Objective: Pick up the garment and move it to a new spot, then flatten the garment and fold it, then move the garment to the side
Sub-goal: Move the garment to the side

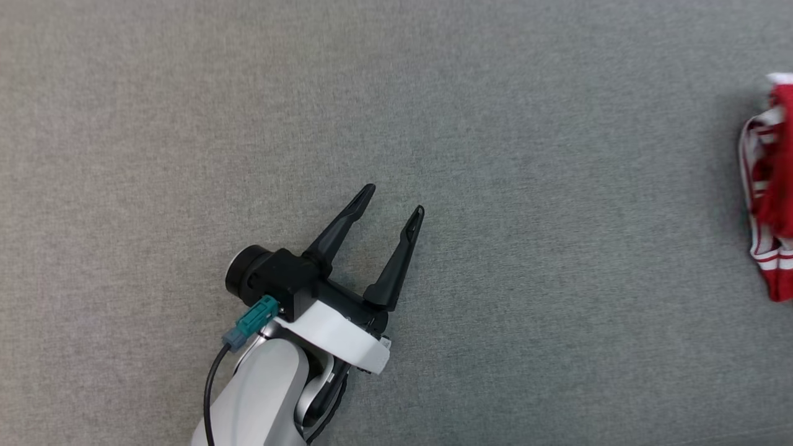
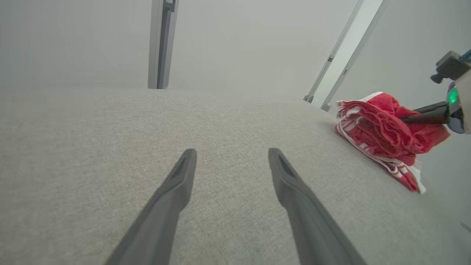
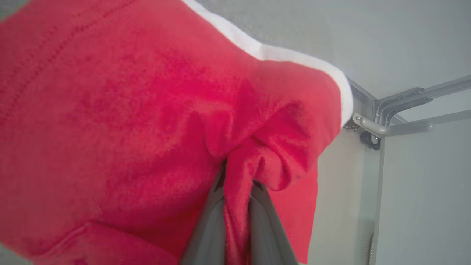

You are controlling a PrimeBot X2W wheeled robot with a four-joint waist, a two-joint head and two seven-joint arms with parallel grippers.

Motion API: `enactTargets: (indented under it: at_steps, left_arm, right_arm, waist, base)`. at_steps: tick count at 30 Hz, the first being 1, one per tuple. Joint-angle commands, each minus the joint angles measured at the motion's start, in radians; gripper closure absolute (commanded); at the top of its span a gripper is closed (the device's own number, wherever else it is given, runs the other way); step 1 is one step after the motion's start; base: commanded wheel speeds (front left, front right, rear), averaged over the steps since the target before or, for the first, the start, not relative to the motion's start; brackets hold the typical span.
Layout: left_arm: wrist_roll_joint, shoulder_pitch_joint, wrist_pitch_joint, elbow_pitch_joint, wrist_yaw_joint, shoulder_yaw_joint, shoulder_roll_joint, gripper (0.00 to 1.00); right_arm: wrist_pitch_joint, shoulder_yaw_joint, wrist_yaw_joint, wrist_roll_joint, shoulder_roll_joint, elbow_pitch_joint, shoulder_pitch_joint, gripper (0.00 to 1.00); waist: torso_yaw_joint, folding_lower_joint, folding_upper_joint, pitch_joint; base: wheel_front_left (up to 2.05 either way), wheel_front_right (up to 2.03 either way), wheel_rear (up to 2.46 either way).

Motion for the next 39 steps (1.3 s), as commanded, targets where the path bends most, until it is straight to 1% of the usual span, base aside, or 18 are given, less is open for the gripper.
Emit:
enactTargets:
  at_steps: [1,4,8,14,19,20,21,22,28,34,39]
  left_arm:
    - [0.006,-0.021,-0.004,0.002,-0.005,0.007,0.006,0.0]
    - [0.006,-0.028,-0.004,0.008,-0.008,0.012,0.005,0.0]
    - [-0.001,-0.035,-0.004,0.007,-0.009,0.013,0.005,0.0]
    - [-0.019,-0.037,-0.004,-0.001,-0.007,0.004,0.005,0.0]
    - [-0.029,-0.035,-0.004,-0.002,-0.002,-0.001,0.005,0.0]
    - [-0.03,-0.033,-0.004,0.0,-0.002,-0.002,0.005,0.0]
    - [-0.03,-0.03,-0.004,0.001,-0.001,-0.001,0.005,0.0]
    - [-0.032,-0.027,-0.004,0.003,0.0,0.0,0.005,0.0]
    - [-0.031,0.004,-0.004,0.019,0.006,0.009,0.005,0.0]
    - [-0.04,0.052,-0.004,0.028,0.014,0.022,0.005,0.0]
    - [-0.055,0.098,-0.004,0.018,0.029,0.046,0.005,0.0]
  right_arm:
    - [-0.012,0.005,0.0,-0.022,-0.016,0.026,-0.014,1.0]
    - [-0.017,0.025,0.0,-0.066,-0.037,0.068,-0.02,1.0]
    - [-0.026,0.042,-0.001,-0.092,-0.048,0.106,-0.023,1.0]
    - [-0.039,0.074,-0.001,-0.132,-0.043,0.166,-0.021,1.0]
    - [-0.058,0.084,-0.001,-0.154,-0.027,0.207,-0.039,1.0]
    - [-0.059,0.082,-0.001,-0.15,-0.021,0.215,-0.04,0.61]
    - [-0.057,0.084,-0.001,-0.146,-0.015,0.221,-0.04,0.04]
    - [-0.055,0.086,0.0,-0.143,-0.009,0.225,-0.04,0.0]
    - [-0.048,0.111,0.0,-0.168,0.01,0.243,-0.045,0.0]
    - [-0.06,0.121,-0.001,-0.169,0.034,0.273,-0.052,0.0]
    - [-0.108,0.098,0.0,-0.148,0.071,0.305,-0.061,0.0]
  waist:
    - [0.02,0.0,0.0,0.031]
    - [0.039,0.0,0.0,0.047]
    - [0.059,0.0,0.0,0.058]
    - [0.093,0.0,0.0,0.068]
    - [0.105,0.0,0.0,0.064]
    - [0.106,0.0,0.0,0.06]
    - [0.107,0.0,0.0,0.055]
    - [0.107,0.0,0.0,0.05]
    - [0.093,0.0,0.0,-0.01]
    - [0.076,0.0,0.0,-0.113]
    - [0.074,0.0,0.0,-0.204]
  base:
    - [0.0,0.0,0.0]
    - [0.0,0.0,0.0]
    - [0.0,0.0,0.0]
    - [0.0,0.0,0.0]
    - [0.0,0.0,0.0]
    - [0.0,0.0,0.0]
    - [0.0,0.0,0.0]
    - [0.0,0.0,0.0]
    - [0.0,0.0,0.0]
    - [0.0,0.0,0.0]
    - [0.0,0.0,0.0]
